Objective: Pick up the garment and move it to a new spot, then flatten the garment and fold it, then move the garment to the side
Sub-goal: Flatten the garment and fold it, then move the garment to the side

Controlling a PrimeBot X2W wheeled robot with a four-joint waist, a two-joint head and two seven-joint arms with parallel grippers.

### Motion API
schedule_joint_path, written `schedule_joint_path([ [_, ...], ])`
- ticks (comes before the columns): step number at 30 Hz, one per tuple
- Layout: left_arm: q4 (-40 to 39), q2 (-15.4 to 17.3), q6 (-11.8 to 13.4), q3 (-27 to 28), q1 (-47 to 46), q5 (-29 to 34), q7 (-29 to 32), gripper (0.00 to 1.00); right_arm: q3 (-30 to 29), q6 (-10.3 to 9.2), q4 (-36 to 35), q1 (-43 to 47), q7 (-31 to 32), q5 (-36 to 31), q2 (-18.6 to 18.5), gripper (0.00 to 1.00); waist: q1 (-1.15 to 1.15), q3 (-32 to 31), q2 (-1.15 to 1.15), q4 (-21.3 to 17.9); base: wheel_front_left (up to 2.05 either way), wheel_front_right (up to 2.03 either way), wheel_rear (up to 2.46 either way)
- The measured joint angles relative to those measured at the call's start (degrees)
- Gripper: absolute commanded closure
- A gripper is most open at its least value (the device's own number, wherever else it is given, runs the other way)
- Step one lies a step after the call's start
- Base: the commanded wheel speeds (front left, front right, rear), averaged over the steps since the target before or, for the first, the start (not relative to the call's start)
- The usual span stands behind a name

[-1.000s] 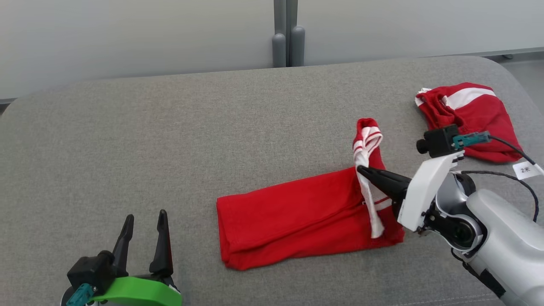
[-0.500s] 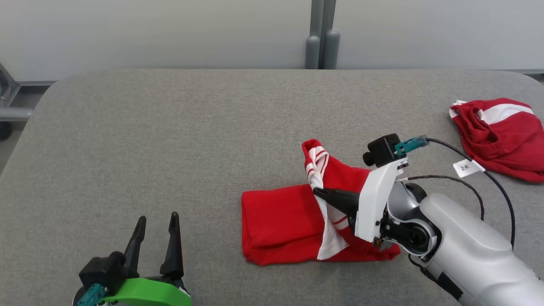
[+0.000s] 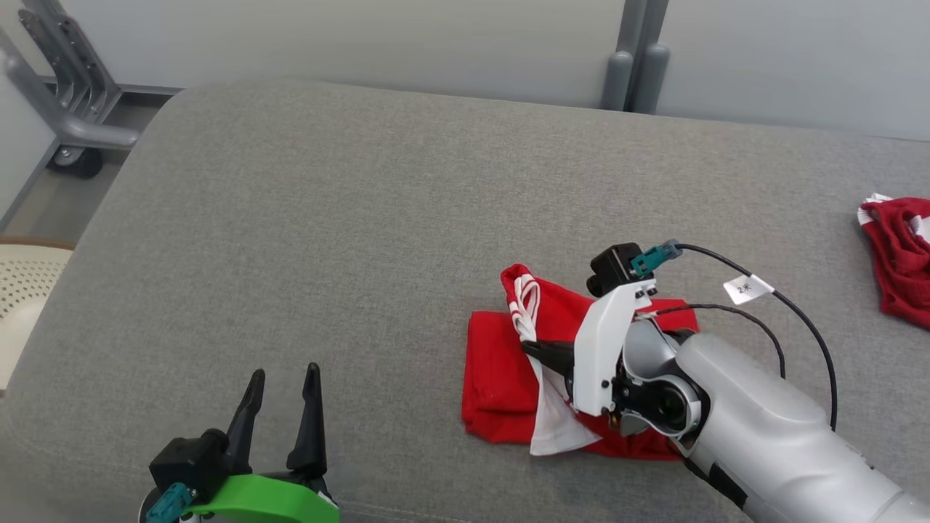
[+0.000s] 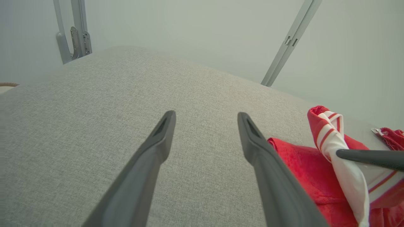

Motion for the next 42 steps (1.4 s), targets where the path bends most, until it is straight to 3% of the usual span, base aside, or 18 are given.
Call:
schedule_joint_path([
  [5,0.44,-0.11,-0.16,-0.09,-0.43,-0.34,0.01,0.00,1.11,-1.08,3.49,-1.42,0.24,-2.04,1.14,1.00,0.00,0.69,0.00,1.97,0.00,0.00,0.00],
  [8,0.49,-0.14,-0.16,0.13,-0.43,-0.40,0.00,0.00,1.87,-1.41,4.61,-2.37,0.23,-3.53,1.44,0.72,0.00,0.88,0.00,2.54,0.00,0.00,0.00],
  [12,0.52,-0.14,-0.16,0.36,-0.43,-0.41,0.01,0.00,1.88,-1.41,6.39,-3.35,0.14,-3.58,2.68,0.62,0.00,1.01,0.00,2.95,0.00,0.00,0.00],
  [13,0.53,-0.15,-0.16,0.41,-0.43,-0.41,0.00,0.00,1.86,-1.41,6.75,-3.36,0.01,-3.56,3.10,0.09,0.00,0.99,0.00,2.96,0.00,0.00,0.00],
  [14,0.56,-0.15,-0.16,0.46,-0.43,-0.41,0.00,0.00,1.86,-1.41,7.08,-3.36,-0.14,-3.50,3.55,0.09,0.00,0.98,0.00,2.95,0.00,0.00,0.00],
  [15,0.60,-0.15,-0.16,0.52,-0.43,-0.41,0.00,0.00,1.86,-1.40,7.24,-3.37,-0.34,-3.48,3.93,0.00,0.00,0.96,0.00,2.93,0.00,0.00,0.00],
  [21,0.58,-0.23,-0.15,1.85,-0.43,-0.41,0.00,0.00,1.99,0.65,7.48,-5.45,-0.87,-3.36,6.23,0.00,0.00,0.69,0.00,1.92,0.00,0.00,0.00],
  [28,0.46,-0.25,-0.14,2.30,-0.42,-0.32,0.00,0.00,-1.72,2.15,6.60,-8.64,-4.38,-2.42,5.39,0.00,0.00,-0.07,0.00,-0.18,0.00,0.00,0.00],
  [36,0.36,-0.27,-0.13,2.92,-0.24,-0.13,0.01,0.00,-6.44,2.60,7.83,-9.18,-8.01,-1.75,-2.19,0.00,0.00,-1.63,0.00,-3.13,0.00,0.00,0.00],
  [42,0.00,-0.27,-0.13,3.02,0.52,0.14,0.01,0.00,-7.16,2.82,9.62,-2.89,-8.25,0.45,-5.97,0.00,0.00,-2.50,0.00,-6.24,0.00,0.00,0.00],
])
